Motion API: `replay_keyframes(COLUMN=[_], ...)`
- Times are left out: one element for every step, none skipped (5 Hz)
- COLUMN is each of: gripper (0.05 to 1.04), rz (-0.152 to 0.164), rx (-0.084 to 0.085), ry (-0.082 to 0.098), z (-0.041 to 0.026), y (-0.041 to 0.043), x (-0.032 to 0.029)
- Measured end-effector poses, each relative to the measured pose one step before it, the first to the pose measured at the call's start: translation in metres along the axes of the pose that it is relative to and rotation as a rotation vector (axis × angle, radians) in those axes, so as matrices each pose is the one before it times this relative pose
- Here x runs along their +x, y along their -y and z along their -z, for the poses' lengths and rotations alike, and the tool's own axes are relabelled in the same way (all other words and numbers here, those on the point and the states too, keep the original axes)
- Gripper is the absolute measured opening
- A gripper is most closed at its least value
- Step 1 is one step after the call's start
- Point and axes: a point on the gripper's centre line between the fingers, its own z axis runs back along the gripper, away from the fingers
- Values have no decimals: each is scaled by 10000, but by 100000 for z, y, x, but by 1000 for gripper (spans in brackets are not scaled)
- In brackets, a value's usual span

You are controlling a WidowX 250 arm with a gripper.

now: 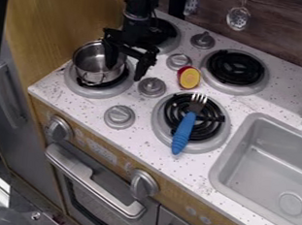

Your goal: Move the silver pot to the left top burner

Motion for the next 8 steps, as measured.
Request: replay_keyframes(gripper=[961,770,460,220,99,72,71,70], rz=[-282,-135,-207,359,218,567,492,810], rx=[-37,-260,-168,-109,-18,-36,176,-73], ry=[-277,-332,300,1384,1311,1211,699,162], z=[1514,1500,139,-359,-1255,-936,-1295,1696], y=[-743,32,-106,724,240,268,125,1608], x=[253,-154,-151,-466,302,1636,3140,3113])
